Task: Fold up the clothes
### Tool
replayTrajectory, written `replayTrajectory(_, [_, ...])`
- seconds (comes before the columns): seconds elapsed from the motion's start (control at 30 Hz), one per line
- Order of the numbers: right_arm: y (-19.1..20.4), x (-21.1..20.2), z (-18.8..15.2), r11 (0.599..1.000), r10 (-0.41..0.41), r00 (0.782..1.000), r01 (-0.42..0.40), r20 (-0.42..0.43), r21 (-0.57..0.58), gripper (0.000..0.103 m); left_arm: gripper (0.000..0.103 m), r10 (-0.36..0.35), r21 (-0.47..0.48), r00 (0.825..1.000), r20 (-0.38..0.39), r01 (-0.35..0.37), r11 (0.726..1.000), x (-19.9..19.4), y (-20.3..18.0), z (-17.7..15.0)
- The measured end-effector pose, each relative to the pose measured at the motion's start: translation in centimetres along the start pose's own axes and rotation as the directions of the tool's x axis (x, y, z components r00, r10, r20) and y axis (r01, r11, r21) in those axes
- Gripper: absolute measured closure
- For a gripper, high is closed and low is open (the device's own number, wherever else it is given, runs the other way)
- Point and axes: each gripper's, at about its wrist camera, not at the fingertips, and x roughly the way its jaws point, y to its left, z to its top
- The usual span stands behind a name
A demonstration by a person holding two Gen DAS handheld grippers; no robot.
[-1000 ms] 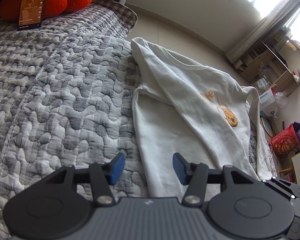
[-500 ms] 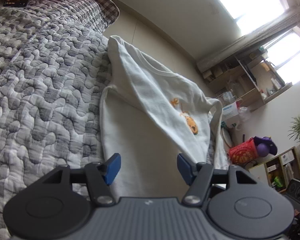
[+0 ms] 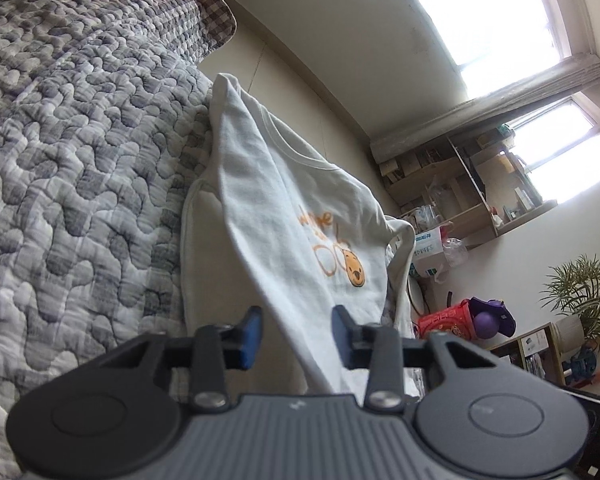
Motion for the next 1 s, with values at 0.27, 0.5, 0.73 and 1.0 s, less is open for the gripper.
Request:
replayTrajectory(0.27, [0.0, 0.8, 0.2, 1.000, -0.003, 1.000, 0.003, -0.005, 0.014, 0.094, 0.101, 0.094, 0.036, 0.993, 0.066, -0.096, 0.995, -0.8, 0.1, 0.4])
replayTrajectory(0.5, [-1.0, 0.2, 0.7, 0.998, -0.032, 0.999, 0.031, 0.025, 0.054, 0.087, 0.101, 0.241, 0.065, 0.957, 0.160, -0.254, 0.965, -2.6, 0.5, 1.3])
replayTrajectory(0.73, [-2.4, -0.7, 1.2, 0.992, -0.072, 0.996, 0.066, 0.051, 0.105, 0.086, 0.101, 0.374, 0.025, 0.890, 0.262, -0.393, 0.919, -5.0, 2.1, 2.7])
replayTrajectory(1.0, [-4.5, -3.0, 1.4, 0.977, -0.156, 0.983, 0.141, 0.092, 0.159, 0.079, 0.101, 0.531, -0.035, 0.772, 0.348, -0.555, 0.831, -6.4, 3.7, 3.4])
